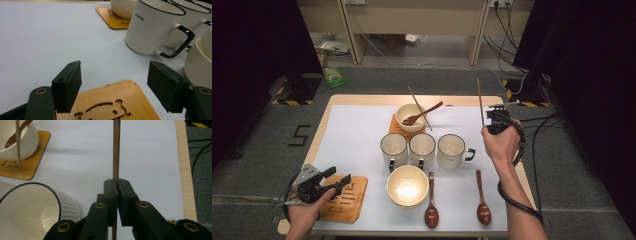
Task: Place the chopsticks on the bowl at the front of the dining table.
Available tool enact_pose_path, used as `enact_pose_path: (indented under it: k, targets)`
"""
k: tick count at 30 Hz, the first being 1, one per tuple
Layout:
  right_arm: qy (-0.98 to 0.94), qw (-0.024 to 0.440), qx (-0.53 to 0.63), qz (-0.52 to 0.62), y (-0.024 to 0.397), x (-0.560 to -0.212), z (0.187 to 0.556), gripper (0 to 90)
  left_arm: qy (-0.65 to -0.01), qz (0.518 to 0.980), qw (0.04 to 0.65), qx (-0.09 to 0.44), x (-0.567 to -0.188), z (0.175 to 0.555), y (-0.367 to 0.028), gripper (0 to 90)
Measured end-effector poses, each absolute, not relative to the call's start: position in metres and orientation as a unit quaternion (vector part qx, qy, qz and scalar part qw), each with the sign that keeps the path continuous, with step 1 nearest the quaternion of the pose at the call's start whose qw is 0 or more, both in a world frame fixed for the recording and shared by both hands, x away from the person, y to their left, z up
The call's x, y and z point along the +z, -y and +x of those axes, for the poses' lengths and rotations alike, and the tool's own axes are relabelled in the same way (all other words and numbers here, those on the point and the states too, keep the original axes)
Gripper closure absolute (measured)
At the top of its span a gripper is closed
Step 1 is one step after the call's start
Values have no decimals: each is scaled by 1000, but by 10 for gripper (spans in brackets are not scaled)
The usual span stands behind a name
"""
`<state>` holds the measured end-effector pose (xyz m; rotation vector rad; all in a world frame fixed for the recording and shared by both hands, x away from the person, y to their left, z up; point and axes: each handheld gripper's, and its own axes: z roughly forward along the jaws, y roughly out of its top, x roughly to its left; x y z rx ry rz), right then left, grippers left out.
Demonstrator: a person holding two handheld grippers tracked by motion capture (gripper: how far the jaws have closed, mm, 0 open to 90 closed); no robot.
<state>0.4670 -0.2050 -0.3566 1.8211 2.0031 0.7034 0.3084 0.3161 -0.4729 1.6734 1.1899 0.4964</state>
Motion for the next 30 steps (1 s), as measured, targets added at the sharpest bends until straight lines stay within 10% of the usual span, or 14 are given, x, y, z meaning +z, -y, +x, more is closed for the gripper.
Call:
enact_pose_path:
  k: [30]
  targets:
    - [-703,179,260,637,198,-356,478,854,-491,689,492,205,-473,308,-317,267]
